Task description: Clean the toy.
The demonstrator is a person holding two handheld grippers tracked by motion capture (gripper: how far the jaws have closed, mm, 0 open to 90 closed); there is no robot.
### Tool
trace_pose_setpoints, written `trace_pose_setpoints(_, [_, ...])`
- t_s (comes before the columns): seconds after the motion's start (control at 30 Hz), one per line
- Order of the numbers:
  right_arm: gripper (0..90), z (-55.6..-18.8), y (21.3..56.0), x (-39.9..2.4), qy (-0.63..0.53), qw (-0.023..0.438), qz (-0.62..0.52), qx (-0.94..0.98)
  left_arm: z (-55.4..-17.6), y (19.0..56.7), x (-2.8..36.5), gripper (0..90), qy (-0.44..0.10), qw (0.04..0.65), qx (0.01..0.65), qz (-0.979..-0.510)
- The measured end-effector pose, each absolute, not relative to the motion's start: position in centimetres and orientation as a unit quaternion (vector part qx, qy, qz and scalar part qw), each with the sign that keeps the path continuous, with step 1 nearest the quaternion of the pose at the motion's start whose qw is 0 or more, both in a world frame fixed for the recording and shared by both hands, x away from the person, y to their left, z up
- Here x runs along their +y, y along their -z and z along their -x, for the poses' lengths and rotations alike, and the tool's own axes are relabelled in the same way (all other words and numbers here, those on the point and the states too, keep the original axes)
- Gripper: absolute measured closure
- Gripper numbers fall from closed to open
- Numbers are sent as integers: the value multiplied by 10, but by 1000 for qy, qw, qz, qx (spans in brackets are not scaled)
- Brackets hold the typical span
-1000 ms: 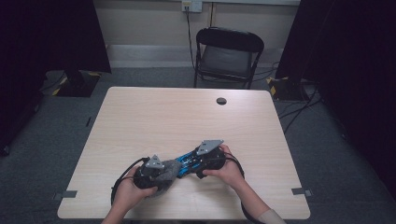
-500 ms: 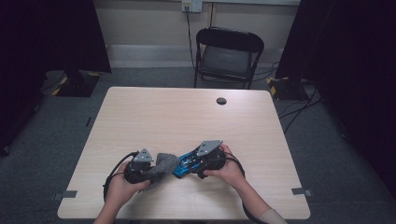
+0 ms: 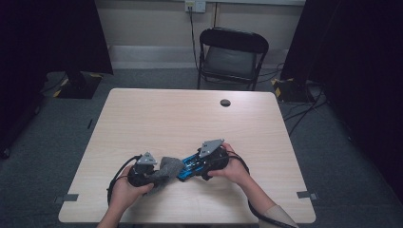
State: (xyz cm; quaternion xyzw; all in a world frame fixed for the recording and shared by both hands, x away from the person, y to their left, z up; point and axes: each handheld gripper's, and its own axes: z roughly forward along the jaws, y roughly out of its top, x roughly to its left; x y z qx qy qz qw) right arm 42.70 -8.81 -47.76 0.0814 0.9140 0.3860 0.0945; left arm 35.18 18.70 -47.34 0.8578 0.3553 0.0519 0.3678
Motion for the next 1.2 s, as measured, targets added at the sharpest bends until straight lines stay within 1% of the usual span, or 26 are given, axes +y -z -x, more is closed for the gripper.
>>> trace_pose_setpoints(0.07, [83,-430,479,-86,-381,90,-71,918,-352,474,187,671,-51,366,357,-858])
trace_pose_setpoints(0.17, [78,-430,478,-84,-371,94,-58,922,-353,476,187,671,-45,369,365,-854])
trace_pose_setpoints(0.2, [83,-430,479,-84,-370,96,-57,922,-353,476,188,670,-46,370,364,-854])
trace_pose_setpoints(0.27, [134,-427,480,-86,-372,93,-55,922,-353,476,188,670,-45,368,362,-855])
trace_pose_setpoints(0.4, [158,-422,480,-92,-377,110,-71,917,-352,477,187,670,-48,370,364,-853])
trace_pose_setpoints(0.43, [187,-421,480,-94,-379,114,-74,916,-352,477,187,670,-46,370,364,-854])
trace_pose_setpoints(0.5, [321,-418,477,-98,-386,116,-78,912,-352,477,186,669,-49,370,367,-852])
trace_pose_setpoints(0.53, [353,-416,475,-101,-392,117,-84,909,-352,477,186,668,-48,370,368,-852])
trace_pose_setpoints(0.63, [329,-412,478,-102,-395,132,-83,905,-352,478,186,667,-49,370,369,-851])
trace_pose_setpoints(0.7, [287,-411,479,-101,-393,134,-81,906,-351,477,185,666,-50,369,370,-851])
trace_pose_setpoints(0.8, [263,-412,478,-99,-387,129,-74,910,-351,478,186,666,-49,370,371,-850])
trace_pose_setpoints(0.87, [225,-414,474,-98,-390,123,-64,910,-352,478,186,667,-46,371,370,-850])
trace_pose_setpoints(0.93, [164,-417,471,-97,-391,120,-60,910,-353,478,186,667,-43,372,369,-851])
trace_pose_setpoints(1.07, [134,-428,473,-95,-379,120,-51,916,-354,479,187,667,-39,376,371,-849])
trace_pose_setpoints(1.2, [23,-437,477,-93,-383,108,-59,916,-355,480,188,667,-37,378,369,-848])
